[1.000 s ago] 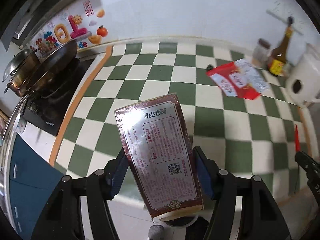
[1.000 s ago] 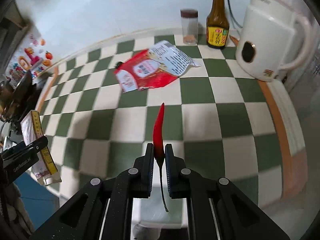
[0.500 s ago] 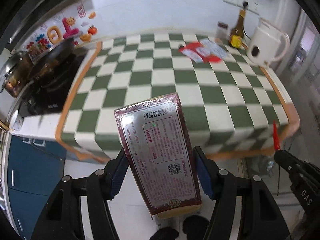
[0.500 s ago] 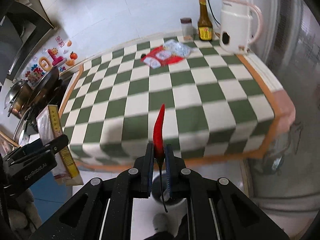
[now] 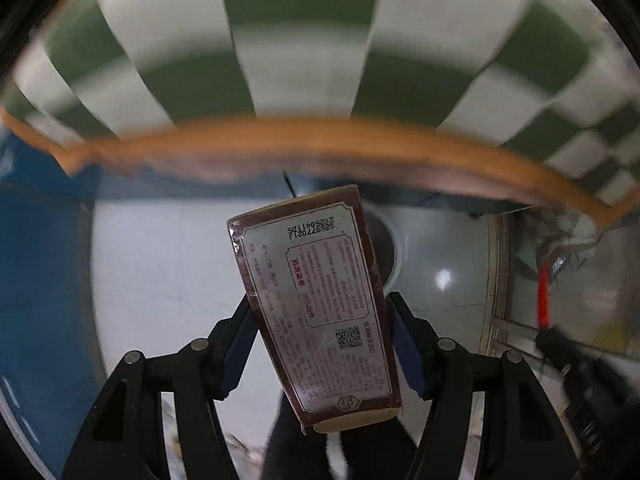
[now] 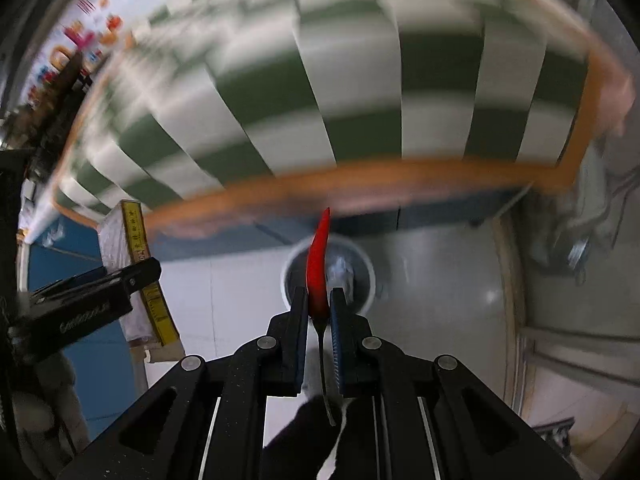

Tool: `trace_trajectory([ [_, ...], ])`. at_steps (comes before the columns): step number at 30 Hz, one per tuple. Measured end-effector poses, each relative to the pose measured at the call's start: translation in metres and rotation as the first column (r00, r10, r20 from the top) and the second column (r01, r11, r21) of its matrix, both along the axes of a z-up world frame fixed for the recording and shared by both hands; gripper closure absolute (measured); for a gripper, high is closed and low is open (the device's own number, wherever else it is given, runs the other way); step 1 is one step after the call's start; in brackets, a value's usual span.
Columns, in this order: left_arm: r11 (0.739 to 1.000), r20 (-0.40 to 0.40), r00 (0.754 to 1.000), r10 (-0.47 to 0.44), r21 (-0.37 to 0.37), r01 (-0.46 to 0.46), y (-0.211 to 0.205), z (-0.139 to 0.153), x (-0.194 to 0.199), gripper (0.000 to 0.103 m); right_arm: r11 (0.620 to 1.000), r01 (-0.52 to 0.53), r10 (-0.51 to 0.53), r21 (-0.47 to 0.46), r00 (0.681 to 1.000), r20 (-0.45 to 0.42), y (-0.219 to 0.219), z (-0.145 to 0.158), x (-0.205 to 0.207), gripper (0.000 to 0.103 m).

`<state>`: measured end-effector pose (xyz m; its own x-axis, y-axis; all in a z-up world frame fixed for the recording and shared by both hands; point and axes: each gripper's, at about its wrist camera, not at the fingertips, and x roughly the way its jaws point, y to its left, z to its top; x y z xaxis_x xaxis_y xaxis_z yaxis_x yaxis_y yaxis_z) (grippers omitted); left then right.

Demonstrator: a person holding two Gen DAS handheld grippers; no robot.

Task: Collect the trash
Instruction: 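Carry the brown box and red chili down over the trash bin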

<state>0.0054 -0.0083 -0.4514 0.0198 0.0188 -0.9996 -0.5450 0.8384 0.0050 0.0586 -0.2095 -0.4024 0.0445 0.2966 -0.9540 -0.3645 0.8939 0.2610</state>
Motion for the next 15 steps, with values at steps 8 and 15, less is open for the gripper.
trace_trajectory([
  [8,0.996,-0.088,0.996,0.009,-0.092,-0.017,0.013,-0.167,0.013,0.043,0.999,0.001,-0.008,-0.041,0.986,-0.164,-0.005,-0.195,-0.014,0.092],
  [15,0.989,-0.164,0.986,-0.012,-0.147,-0.013,0.017,-0.280,0.024,0.043,0.998,0.046,-0.056,-0.050,0.974,-0.222,0.002,-0.327,-0.005,0.092],
])
